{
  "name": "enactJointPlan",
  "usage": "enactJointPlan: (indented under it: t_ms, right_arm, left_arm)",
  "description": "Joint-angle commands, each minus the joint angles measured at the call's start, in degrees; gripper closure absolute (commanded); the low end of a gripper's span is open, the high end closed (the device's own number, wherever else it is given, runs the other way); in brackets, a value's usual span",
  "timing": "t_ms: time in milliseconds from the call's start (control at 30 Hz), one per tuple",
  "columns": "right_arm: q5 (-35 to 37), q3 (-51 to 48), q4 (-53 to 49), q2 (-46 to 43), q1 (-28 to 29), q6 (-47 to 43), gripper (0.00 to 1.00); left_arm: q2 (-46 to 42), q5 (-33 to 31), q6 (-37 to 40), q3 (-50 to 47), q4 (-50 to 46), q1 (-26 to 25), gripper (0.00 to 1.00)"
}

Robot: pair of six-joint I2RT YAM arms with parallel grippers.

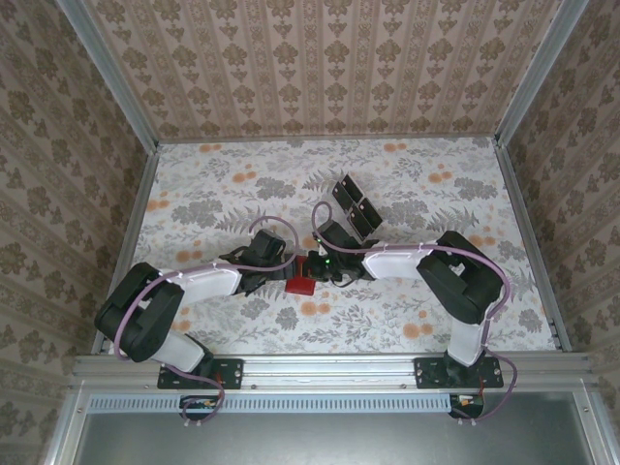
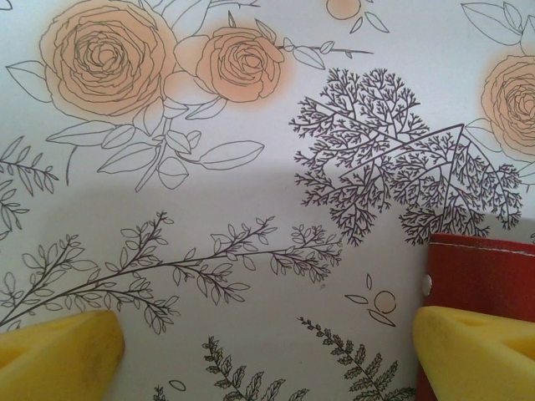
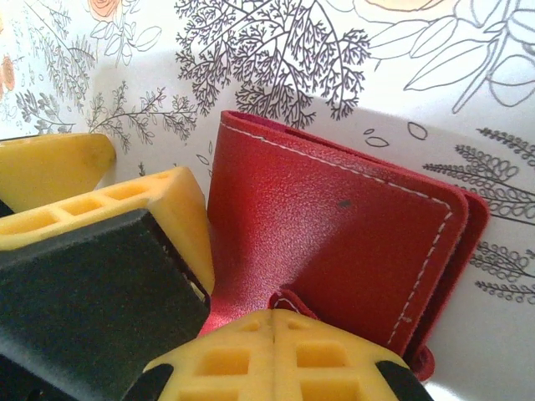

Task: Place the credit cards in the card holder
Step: Close the button on the card holder, then reset both arms

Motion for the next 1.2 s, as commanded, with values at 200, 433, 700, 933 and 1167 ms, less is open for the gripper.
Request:
enactJointPlan:
  t_ms: [200, 433, 700, 933, 1167]
  right_arm:
    - [2.5, -3.9, -11.0, 7.0, -0.2, 0.8, 1.0]
    - [0.0, -3.1, -7.7, 2.8, -0.1, 0.6, 0.86]
    - [-0.5, 6.2, -4.8, -5.7, -1.3, -6.7, 0.36]
    - [3.2, 3.4, -6.5, -19.5, -7.3, -10.7, 0.0]
    - [15.6, 1.1, -22.2, -36.1, -22.1, -18.9, 0.0]
  left_arm:
    - [3.0, 6.5, -1.7, -2.9, 0.0, -0.4, 0.0]
    - [1.9, 7.2, -2.3, -2.6, -0.6, -0.2, 0.0]
    - [-2.7, 5.1, -1.3, 3.0, -4.6, 3.2, 0.0]
    - [-12.3, -2.7, 5.8, 10.7, -13.9, 10.2, 0.0]
    - [-28.2, -16.6, 22.0, 3.6, -0.8, 21.8, 0.0]
